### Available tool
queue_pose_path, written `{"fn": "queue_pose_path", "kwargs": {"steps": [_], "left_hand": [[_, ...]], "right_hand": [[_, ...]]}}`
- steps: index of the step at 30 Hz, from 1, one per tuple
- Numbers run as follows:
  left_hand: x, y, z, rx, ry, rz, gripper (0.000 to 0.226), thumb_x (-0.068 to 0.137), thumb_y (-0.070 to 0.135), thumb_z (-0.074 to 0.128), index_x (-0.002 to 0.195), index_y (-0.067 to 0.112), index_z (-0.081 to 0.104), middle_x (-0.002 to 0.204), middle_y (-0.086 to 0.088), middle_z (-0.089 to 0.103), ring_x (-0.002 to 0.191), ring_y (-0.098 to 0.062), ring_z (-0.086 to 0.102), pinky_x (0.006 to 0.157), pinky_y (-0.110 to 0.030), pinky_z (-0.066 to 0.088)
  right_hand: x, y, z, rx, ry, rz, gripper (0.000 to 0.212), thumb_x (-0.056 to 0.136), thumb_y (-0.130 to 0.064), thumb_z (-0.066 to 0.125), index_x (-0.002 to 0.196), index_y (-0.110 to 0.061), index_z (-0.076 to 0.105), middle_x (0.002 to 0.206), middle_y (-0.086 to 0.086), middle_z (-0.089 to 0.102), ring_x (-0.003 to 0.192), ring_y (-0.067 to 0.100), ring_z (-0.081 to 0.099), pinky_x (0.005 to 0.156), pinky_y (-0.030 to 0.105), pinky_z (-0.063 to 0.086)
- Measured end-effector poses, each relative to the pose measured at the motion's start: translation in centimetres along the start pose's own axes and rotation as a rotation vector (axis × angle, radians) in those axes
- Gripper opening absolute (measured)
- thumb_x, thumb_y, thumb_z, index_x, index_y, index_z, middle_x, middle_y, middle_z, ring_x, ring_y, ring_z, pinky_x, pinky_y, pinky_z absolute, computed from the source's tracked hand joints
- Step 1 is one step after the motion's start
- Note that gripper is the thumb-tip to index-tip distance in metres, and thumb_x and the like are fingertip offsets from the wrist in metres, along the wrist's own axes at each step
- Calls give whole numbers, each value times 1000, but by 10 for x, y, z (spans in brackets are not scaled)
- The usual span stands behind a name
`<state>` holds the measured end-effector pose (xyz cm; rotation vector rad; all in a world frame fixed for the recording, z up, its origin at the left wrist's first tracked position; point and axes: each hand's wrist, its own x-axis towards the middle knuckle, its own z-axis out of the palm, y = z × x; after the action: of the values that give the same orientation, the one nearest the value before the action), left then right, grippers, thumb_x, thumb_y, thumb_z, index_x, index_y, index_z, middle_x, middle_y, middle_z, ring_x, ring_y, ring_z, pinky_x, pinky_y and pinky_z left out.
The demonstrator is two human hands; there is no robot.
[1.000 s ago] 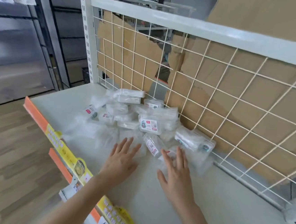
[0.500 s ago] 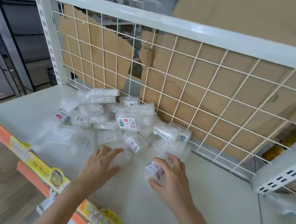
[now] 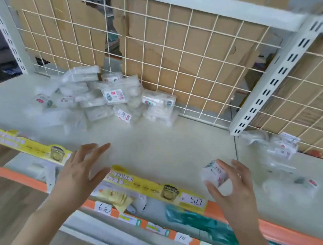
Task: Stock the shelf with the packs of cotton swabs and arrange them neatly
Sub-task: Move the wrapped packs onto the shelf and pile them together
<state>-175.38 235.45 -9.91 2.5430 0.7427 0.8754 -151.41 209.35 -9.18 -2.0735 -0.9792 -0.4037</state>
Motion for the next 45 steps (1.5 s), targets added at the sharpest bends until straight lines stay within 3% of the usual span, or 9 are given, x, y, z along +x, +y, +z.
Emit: {"fn": "queue_pose_path", "kwargs": {"steps": [3, 6, 11, 16, 25, 29, 32, 37, 45], "left_hand": [[-29, 12, -10, -22, -13, 7, 58, 80, 46, 45, 130, 18, 55, 116, -8, 49, 103, -26, 46, 88, -39, 41], [-47, 24, -12, -34, -40, 25, 56, 80, 47, 45, 130, 22, 53, 118, -8, 48, 105, -26, 45, 84, -52, 43], [-50, 46, 0, -84, -108, 60, 55, 81, 46, 49, 130, 22, 55, 119, -12, 50, 104, -33, 49, 80, -50, 45], [-36, 77, 27, -115, -108, 141, 54, 81, 16, 73, 130, 24, 54, 119, -10, 50, 104, -35, 52, 82, -51, 45], [0, 142, 70, -185, -153, 229, 52, 83, 41, 53, 133, 24, 51, 124, -2, 48, 107, -23, 47, 90, -31, 38], [5, 174, 90, -192, -145, 203, 53, 83, 44, 51, 132, 24, 52, 123, -1, 49, 105, -19, 46, 88, -33, 38], [9, 200, 106, -189, -150, 211, 56, 83, 49, 44, 131, 23, 54, 122, -2, 49, 106, -18, 46, 88, -36, 40], [13, 247, 131, -189, -140, 228, 54, 84, 48, 48, 131, 21, 54, 121, -2, 50, 106, -18, 46, 86, -37, 41], [10, 308, 179, -229, -193, 318, 47, 89, 44, 60, 131, 23, 53, 122, -1, 49, 106, -18, 47, 89, -40, 44]], "right_hand": [[-34, 0, -29, -22, 36, 24, 55, 64, -30, 78, 115, -31, 58, 125, 11, 47, 111, 17, 48, 86, 18, 41], [-62, 4, -56, -47, 57, 92, 54, 65, -32, 77, 116, -25, 62, 126, 12, 46, 115, 20, 49, 85, 27, 44], [-96, 16, -95, -97, 105, 225, 57, 67, -16, 85, 118, -23, 62, 129, 11, 44, 117, 21, 47, 82, 33, 44], [-102, 45, -123, -188, 166, 301, 59, 67, -14, 84, 121, -17, 61, 127, 16, 46, 115, 34, 50, 82, 32, 41], [-67, 121, -122, -220, 116, 362, 66, 70, -17, 81, 129, -13, 51, 128, 18, 45, 104, 37, 54, 76, 35, 49], [-60, 147, -118, -199, -38, 448, 61, 85, -27, 67, 140, -25, 39, 154, 6, 22, 129, 31, 42, 89, 36, 46], [-53, 157, -126, -173, -130, 321, 59, 90, -36, 59, 143, -28, 34, 157, 1, 14, 138, 25, 31, 101, 34, 38], [-53, 178, -155, -141, -233, 192, 76, 78, -80, 25, 143, -42, 18, 157, -4, 14, 144, 18, 16, 112, 33, 21], [-80, 216, -236, -191, -44, 262, 56, 84, -48, 46, 137, -33, 34, 143, 13, 43, 127, 32, 47, 95, 45, 46]]}}
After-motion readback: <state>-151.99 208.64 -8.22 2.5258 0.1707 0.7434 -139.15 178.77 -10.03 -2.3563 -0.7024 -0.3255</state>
